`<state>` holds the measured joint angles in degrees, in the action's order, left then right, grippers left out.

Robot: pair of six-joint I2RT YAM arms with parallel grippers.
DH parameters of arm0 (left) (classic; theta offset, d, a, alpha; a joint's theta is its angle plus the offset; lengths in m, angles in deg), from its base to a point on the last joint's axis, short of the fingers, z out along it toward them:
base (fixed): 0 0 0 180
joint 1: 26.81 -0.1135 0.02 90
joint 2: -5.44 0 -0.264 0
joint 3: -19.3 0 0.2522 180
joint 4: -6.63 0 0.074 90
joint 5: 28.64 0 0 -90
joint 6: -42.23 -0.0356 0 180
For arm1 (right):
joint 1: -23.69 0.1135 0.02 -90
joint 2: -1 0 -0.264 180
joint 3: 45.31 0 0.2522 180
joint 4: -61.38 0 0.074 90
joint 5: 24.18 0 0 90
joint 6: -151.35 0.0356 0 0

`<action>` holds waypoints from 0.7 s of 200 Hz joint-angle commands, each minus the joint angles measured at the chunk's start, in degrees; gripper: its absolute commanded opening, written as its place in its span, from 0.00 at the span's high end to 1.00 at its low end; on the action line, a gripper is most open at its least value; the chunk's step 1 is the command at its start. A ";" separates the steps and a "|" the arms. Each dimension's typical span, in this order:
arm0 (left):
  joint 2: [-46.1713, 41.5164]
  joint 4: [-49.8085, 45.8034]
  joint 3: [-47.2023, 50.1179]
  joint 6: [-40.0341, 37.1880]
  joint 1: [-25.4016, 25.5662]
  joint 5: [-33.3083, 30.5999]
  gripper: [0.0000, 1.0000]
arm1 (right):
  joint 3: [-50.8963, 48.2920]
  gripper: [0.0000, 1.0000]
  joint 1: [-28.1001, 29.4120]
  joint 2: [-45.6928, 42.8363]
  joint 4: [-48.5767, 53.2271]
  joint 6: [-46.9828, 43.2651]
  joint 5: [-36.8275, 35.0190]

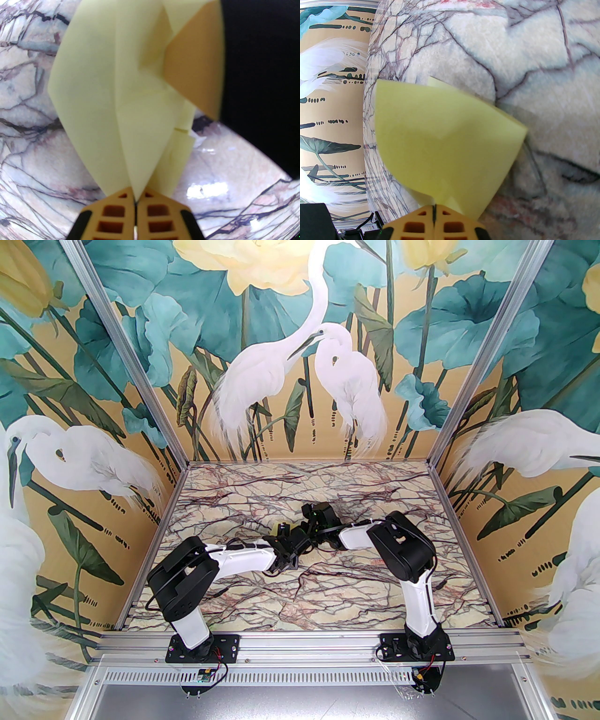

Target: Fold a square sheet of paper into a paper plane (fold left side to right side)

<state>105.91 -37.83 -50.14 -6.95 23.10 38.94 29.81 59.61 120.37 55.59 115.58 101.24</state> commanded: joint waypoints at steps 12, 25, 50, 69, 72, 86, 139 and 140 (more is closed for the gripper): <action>2.21 -2.96 -0.74 -0.61 0.50 -1.00 0.92 | 1.00 1.00 -1.17 1.38 -0.22 -0.27 -1.58; 2.63 -3.20 -0.99 -0.65 0.46 -0.80 0.90 | 1.10 1.00 -1.42 1.68 -0.23 -0.27 -1.48; 3.11 -3.90 -1.45 -0.56 0.51 -1.10 0.90 | 1.23 1.00 -1.81 2.06 0.34 -0.32 -1.89; 3.39 -4.12 -1.87 -0.74 0.54 -0.84 0.89 | 1.28 1.00 -2.00 2.48 0.35 -0.05 -2.03; 3.53 -4.03 -1.83 -0.74 0.54 -0.84 0.89 | 1.37 1.00 -2.00 2.64 0.43 -0.04 -1.96; 3.61 -3.59 -1.73 -0.98 0.63 -0.40 0.89 | 2.13 1.00 -2.00 3.05 2.02 -0.49 -2.47; 3.08 -4.19 -1.99 -1.61 0.80 0.31 0.80 | 2.52 1.00 -2.06 3.34 3.45 -1.59 -3.57; 3.03 -4.19 -1.98 -1.62 0.80 0.37 0.79 | 2.53 1.00 -2.07 3.33 3.46 -1.59 -3.50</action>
<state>107.57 -38.75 -51.93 -8.00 23.40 37.83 31.08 58.43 122.32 57.23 115.52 101.09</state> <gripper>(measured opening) 0.177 0.033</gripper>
